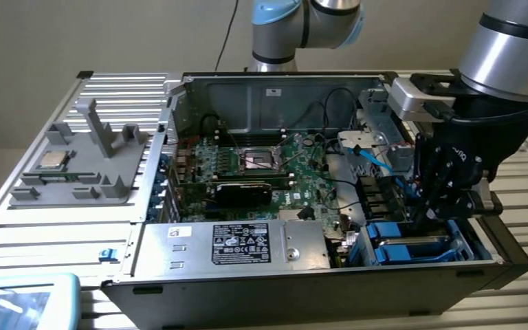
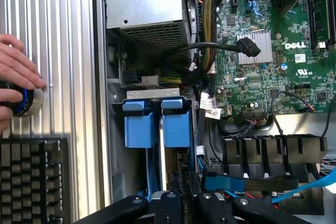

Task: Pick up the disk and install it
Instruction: 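Insert the first disk wire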

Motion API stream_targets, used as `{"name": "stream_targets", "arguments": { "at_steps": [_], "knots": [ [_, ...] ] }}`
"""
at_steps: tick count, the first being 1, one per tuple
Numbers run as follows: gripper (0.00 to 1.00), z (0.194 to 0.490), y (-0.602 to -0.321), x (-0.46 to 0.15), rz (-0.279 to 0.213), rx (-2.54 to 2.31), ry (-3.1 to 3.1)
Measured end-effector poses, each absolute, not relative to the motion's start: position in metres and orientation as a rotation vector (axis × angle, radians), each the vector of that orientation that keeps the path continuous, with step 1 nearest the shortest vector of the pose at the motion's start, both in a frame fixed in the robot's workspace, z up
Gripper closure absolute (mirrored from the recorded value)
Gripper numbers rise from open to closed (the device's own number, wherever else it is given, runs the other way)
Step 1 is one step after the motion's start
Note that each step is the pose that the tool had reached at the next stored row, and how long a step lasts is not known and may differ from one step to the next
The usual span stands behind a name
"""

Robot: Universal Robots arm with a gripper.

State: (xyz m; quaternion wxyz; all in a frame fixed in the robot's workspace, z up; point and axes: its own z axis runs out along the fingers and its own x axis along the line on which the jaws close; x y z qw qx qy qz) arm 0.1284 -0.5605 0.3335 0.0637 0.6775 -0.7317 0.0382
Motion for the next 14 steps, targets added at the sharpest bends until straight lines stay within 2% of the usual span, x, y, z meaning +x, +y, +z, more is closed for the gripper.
{"name": "stream_targets", "arguments": {
  "at_steps": [6,7,8,10,11,14],
  "knots": [
    [0.84,0.332,-0.560,0.128,0.115,2.042,-2.214],
    [0.83,0.332,-0.561,0.128,0.115,2.042,-2.214],
    [0.77,0.332,-0.560,0.128,0.115,2.042,-2.214],
    [0.77,0.333,-0.560,0.128,0.115,2.041,-2.214],
    [0.70,0.335,-0.560,0.128,0.115,2.041,-2.214],
    [0.70,0.344,-0.560,0.129,0.115,2.041,-2.214]
  ]
}}
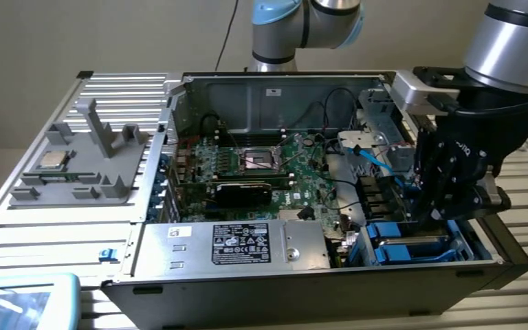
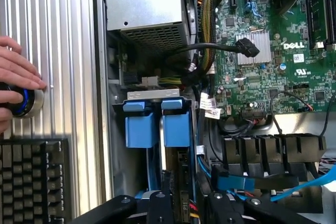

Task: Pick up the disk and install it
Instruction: 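Insert the first disk wire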

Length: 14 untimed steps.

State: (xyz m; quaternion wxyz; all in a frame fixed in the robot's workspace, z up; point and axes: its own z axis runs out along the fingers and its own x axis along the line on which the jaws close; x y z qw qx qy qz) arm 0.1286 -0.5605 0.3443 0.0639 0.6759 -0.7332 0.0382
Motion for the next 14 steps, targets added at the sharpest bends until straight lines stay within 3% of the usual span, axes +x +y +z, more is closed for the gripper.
{"name": "stream_targets", "arguments": {
  "at_steps": [14],
  "knots": [
    [0.70,0.401,-0.554,0.130,0.129,2.035,-2.208]
  ]
}}
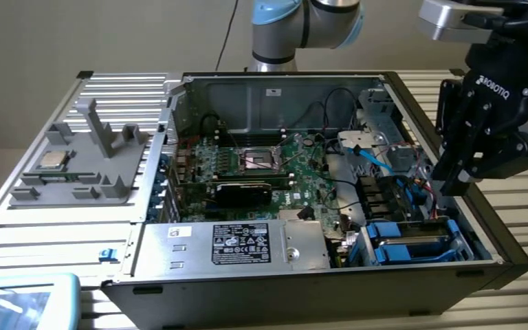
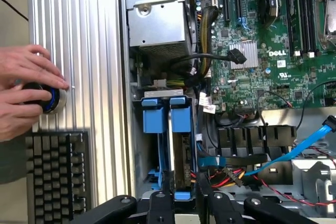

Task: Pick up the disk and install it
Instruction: 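Insert the first disk wire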

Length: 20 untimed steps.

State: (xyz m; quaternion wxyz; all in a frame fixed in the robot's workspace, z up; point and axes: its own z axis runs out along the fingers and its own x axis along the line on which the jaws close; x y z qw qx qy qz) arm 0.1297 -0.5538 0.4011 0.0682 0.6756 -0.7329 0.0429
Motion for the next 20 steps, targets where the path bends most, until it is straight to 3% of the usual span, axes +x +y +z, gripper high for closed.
{"name": "stream_targets", "arguments": {
  "at_steps": [20],
  "knots": [
    [0.70,0.4023,-0.5484,0.1184,0.124,2.031,-2.203]
  ]
}}
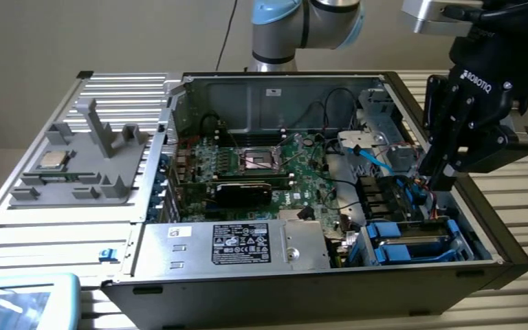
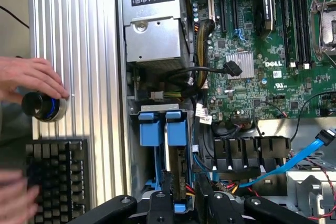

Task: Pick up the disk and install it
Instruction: 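Insert the first disk wire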

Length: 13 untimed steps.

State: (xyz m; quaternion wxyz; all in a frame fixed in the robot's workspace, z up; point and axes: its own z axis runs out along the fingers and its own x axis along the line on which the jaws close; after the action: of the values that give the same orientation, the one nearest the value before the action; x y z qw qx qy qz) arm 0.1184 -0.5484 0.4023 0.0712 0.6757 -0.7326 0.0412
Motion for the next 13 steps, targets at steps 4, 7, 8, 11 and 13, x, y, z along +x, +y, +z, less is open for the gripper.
{"name": "stream_targets", "arguments": {
  "at_steps": [4,7,8,11,13],
  "knots": [
    [0.70,0.402,-0.548,0.118,0.123,2.031,-2.202],
    [0.70,0.401,-0.547,0.116,0.130,2.030,-2.202],
    [0.70,0.400,-0.547,0.115,0.132,2.030,-2.202],
    [0.70,0.394,-0.546,0.114,0.133,2.029,-2.201],
    [0.70,0.391,-0.546,0.114,0.133,2.029,-2.201]
  ]
}}
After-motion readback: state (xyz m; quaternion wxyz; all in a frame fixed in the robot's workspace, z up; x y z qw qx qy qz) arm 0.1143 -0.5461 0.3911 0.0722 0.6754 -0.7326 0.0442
